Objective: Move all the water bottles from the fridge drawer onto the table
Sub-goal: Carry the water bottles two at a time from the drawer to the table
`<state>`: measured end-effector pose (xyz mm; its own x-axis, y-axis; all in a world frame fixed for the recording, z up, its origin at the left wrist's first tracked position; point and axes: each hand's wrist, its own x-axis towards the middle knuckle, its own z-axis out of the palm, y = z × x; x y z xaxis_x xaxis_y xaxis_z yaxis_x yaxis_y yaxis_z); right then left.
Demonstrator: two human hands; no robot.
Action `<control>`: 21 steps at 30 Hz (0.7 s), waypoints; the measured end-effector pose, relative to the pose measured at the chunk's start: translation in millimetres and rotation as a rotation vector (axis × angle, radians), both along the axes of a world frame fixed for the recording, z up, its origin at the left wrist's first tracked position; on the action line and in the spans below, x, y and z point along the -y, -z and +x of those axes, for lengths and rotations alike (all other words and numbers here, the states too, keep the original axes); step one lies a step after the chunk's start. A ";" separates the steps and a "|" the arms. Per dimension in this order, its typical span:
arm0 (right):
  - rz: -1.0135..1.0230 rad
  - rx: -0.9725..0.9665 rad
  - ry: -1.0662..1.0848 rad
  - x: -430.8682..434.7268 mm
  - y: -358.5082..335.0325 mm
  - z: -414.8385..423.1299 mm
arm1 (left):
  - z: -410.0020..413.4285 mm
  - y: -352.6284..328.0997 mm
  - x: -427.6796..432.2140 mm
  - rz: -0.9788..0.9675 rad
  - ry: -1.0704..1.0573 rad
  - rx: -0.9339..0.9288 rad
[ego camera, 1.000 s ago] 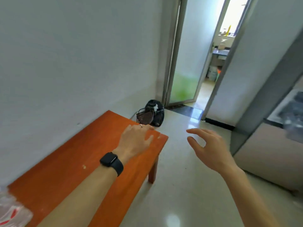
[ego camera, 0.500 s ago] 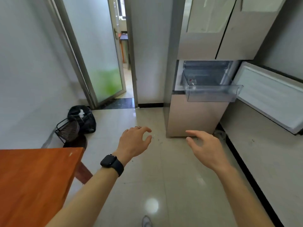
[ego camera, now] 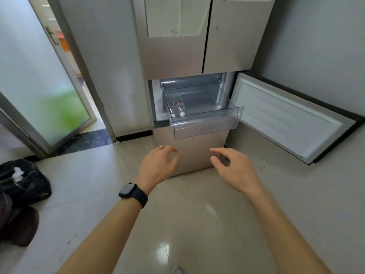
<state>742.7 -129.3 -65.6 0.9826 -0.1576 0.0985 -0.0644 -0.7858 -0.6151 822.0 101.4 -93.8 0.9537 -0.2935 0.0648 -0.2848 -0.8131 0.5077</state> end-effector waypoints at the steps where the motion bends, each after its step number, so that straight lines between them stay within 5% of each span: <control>1: -0.001 0.000 0.005 10.1 -1.8 15.0 | 16.7 -0.4 13.2 -0.001 0.015 0.003; 14: -0.022 -0.064 -0.127 125.4 32.7 236.6 | 214.0 23.0 139.0 0.081 -0.040 0.004; 21: -0.161 -0.245 -0.370 151.1 48.7 351.7 | 283.5 46.1 167.7 0.165 -0.187 -0.187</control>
